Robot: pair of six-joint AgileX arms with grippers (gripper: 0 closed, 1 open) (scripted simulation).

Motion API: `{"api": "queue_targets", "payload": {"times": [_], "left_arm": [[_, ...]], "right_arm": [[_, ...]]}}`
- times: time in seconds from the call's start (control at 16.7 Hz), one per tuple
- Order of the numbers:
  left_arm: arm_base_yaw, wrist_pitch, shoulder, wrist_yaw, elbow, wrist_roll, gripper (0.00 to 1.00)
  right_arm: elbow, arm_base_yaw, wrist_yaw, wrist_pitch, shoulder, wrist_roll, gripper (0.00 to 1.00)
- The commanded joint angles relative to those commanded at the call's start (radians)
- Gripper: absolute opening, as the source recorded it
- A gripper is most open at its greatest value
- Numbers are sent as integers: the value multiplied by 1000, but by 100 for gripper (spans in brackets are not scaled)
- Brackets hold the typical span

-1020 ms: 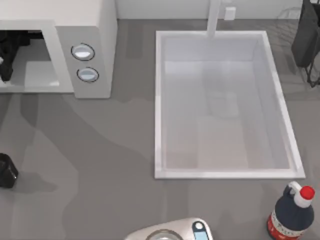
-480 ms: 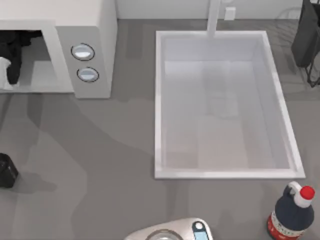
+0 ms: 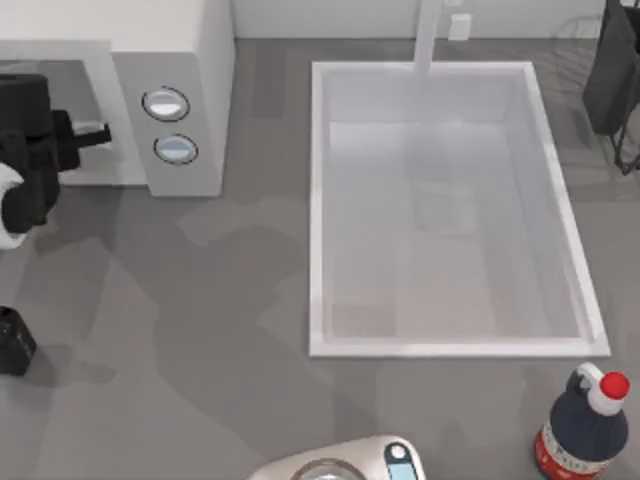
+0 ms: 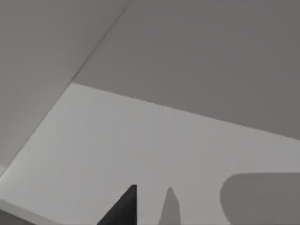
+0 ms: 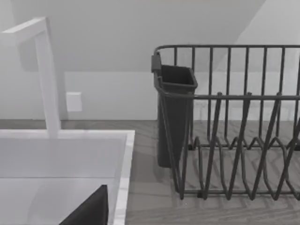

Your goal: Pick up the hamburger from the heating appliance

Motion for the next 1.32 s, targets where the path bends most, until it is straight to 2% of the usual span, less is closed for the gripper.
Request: {"api": "queue_targets", "payload": {"times": [0.3, 0.48, 0.54, 0.72, 0.9, 1.14, 1.32], "left_arm": [[-101, -40, -158, -80, -157, -37, 0], [-102, -40, -159, -81, -158, -37, 0], [-51, -24, -114, -99, -164, -33, 0], [-56, 15, -76, -99, -172, -34, 0], [-69, 147, 29, -96, -201, -35, 0], [-89, 421, 197, -86, -260, -37, 0], [-99, 566, 295, -77, -302, -37, 0]], "right_arm": [[0, 0, 0, 0, 0, 0, 100], [0, 0, 0, 0, 0, 0, 100], [0, 0, 0, 0, 0, 0, 100], [0, 0, 0, 0, 0, 0, 100], [0, 0, 0, 0, 0, 0, 100], [0, 0, 0, 0, 0, 0, 100], [0, 0, 0, 0, 0, 0, 100]]}}
